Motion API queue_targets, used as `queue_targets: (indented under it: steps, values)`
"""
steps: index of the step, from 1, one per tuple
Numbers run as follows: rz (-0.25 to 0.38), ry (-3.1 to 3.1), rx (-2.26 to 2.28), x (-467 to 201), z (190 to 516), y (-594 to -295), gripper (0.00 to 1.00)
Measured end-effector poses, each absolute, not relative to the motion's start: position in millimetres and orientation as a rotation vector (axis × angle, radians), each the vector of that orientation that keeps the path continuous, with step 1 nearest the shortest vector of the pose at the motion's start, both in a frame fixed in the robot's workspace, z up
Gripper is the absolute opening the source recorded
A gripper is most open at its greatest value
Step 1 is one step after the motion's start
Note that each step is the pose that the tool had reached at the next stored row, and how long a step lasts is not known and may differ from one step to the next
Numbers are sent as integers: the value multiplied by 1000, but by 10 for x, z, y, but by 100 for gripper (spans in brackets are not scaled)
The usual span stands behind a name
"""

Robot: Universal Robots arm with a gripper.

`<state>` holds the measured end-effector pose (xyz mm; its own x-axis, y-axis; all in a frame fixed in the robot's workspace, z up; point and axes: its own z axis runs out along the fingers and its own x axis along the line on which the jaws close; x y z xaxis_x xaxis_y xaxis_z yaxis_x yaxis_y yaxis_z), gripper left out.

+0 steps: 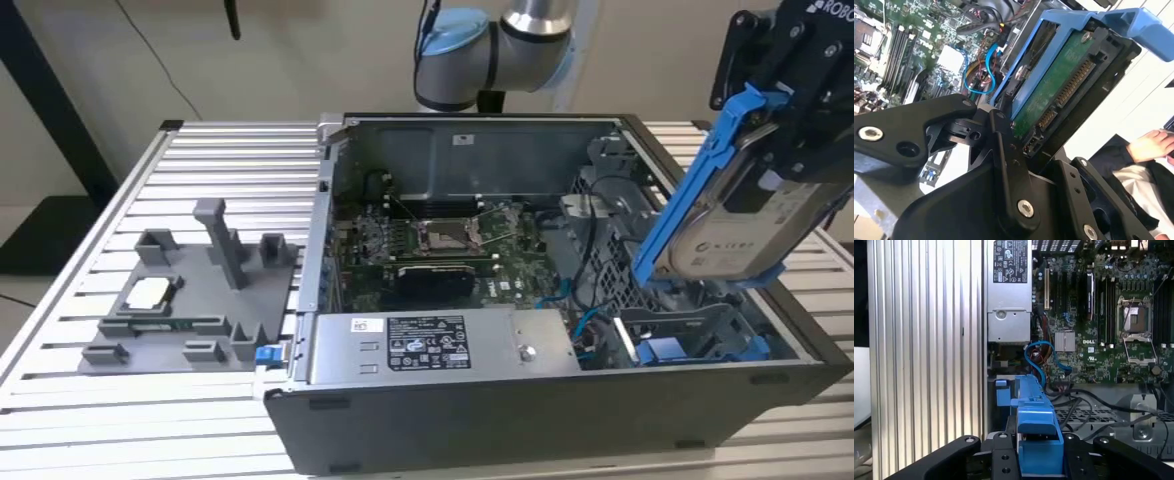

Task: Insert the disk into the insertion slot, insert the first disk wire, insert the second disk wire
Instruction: 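Insert the disk into the insertion slot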

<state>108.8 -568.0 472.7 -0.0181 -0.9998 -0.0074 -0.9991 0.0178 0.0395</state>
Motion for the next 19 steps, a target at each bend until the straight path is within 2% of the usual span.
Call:
queue_targets:
  steps: [19]
  values:
    - [-52,-2225,2185,1194,4388,-5695,33]
